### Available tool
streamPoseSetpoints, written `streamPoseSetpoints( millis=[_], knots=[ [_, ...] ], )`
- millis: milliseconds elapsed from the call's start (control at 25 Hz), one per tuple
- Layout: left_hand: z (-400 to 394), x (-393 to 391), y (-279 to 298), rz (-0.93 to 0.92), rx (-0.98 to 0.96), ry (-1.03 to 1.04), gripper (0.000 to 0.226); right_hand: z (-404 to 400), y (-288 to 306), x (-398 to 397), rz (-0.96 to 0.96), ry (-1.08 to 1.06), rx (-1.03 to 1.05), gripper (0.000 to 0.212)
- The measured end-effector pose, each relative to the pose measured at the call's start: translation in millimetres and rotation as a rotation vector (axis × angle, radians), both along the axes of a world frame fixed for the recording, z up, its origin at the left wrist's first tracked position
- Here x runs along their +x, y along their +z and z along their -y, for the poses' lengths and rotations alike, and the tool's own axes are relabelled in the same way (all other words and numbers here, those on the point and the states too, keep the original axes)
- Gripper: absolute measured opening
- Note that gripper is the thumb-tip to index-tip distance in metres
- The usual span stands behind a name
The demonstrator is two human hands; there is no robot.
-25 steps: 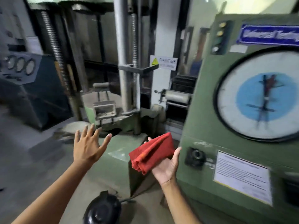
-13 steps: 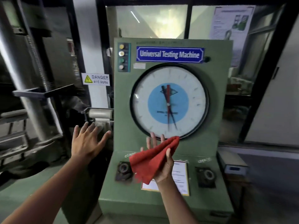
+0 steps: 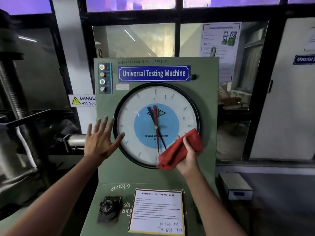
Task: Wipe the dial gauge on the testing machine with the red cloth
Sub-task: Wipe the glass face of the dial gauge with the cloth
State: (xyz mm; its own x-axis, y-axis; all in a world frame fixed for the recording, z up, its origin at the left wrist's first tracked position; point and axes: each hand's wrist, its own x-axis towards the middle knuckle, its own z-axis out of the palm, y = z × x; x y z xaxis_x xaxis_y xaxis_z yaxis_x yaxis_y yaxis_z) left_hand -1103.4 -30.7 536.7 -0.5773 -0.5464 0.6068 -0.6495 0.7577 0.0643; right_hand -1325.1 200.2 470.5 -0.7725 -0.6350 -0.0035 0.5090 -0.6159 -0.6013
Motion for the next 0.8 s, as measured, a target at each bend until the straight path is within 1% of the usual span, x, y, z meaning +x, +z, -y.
streamPoseSetpoints(
  millis=[40, 120, 200, 280, 360, 400, 480, 520, 560, 640, 720, 800],
  knots=[
    [10.0, -9.7, 6.6, -0.016, -0.014, -0.007, 0.098, 4.9, 8.8, -15.1, -0.018, -0.022, 0.059, 0.045],
    [32.2, -29.7, 16.4, -0.045, -0.032, -0.022, 0.098, 19.8, 27.3, -42.3, -0.026, -0.119, 0.197, 0.053],
    [52.6, -50.1, 23.6, -0.081, -0.041, -0.045, 0.096, 37.6, 42.3, -68.9, -0.051, -0.303, 0.303, 0.057],
    [74.6, -78.5, 28.6, -0.113, -0.039, -0.076, 0.093, 60.5, 56.1, -95.2, -0.138, -0.503, 0.379, 0.047],
    [95.6, -113.2, 28.7, -0.139, -0.05, -0.118, 0.091, 87.8, 65.9, -116.1, -0.23, -0.6, 0.427, 0.046],
    [103.9, -130.4, 26.8, -0.145, -0.058, -0.143, 0.09, 103.0, 67.6, -126.1, -0.265, -0.643, 0.438, 0.042],
    [123.4, -164.5, 17.6, -0.139, -0.045, -0.207, 0.089, 135.1, 71.0, -140.3, -0.347, -0.729, 0.454, 0.022],
    [133.4, -180.4, 11.3, -0.124, -0.047, -0.238, 0.089, 150.5, 71.9, -145.8, -0.387, -0.782, 0.486, 0.02],
    [143.9, -195.3, 4.5, -0.105, -0.063, -0.263, 0.089, 163.6, 71.5, -151.3, -0.441, -0.844, 0.544, 0.028],
    [165.1, -219.3, -7.7, -0.075, -0.1, -0.283, 0.091, 181.8, 68.2, -164.1, -0.594, -1.012, 0.689, 0.06],
    [190.8, -243.4, -21.8, -0.07, -0.123, -0.301, 0.092, 197.3, 60.3, -183.5, -0.759, -1.191, 0.892, 0.082],
    [205.3, -254.8, -35.5, -0.1, -0.197, -0.296, 0.091, 204.4, 48.5, -194.0, -0.857, -1.224, 1.112, 0.096]
  ],
)
